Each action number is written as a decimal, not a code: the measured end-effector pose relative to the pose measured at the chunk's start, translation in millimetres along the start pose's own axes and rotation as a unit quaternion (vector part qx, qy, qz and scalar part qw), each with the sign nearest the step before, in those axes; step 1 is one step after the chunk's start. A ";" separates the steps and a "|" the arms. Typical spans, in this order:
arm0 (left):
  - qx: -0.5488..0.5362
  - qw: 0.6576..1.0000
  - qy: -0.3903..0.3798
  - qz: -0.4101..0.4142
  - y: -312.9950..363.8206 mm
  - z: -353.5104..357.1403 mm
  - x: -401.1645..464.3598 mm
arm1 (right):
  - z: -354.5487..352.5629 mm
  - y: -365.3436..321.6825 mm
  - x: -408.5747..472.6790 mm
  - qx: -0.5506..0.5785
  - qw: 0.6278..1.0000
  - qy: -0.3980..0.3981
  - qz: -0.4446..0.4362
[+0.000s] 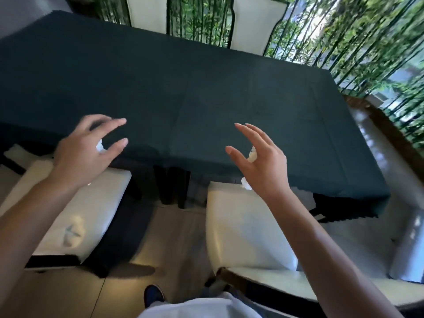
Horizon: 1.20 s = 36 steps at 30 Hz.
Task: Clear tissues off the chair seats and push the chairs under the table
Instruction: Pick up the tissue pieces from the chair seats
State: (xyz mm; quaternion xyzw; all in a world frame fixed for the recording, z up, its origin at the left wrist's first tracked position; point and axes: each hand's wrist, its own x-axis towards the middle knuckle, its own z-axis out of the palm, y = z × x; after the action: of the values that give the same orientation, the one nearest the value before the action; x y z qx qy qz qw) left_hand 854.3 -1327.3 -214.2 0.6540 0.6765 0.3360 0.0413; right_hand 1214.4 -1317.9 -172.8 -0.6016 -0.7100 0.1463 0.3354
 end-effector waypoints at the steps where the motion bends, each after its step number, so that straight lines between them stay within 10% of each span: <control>1: -0.001 1.000 -0.005 -0.010 -18.3 -9.0 -2.3 | 12.4 -13.2 2.3 -0.001 1.000 -0.006 -0.005; 14: 0.037 0.986 0.048 -0.154 -170.7 -118.9 -53.0 | 153.9 -145.4 45.2 0.002 0.982 -0.104 -0.155; 36: 0.164 0.916 0.075 -0.359 -180.9 -76.7 -0.1 | 282.8 -141.5 210.7 0.094 0.930 -0.282 -0.218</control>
State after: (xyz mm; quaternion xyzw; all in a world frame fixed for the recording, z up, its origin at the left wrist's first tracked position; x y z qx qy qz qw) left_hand 661.2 -1343.4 -247.2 0.3375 0.9126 0.2308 0.0007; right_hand 912.2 -1094.8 -230.1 -0.3316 -0.8721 0.2993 0.1999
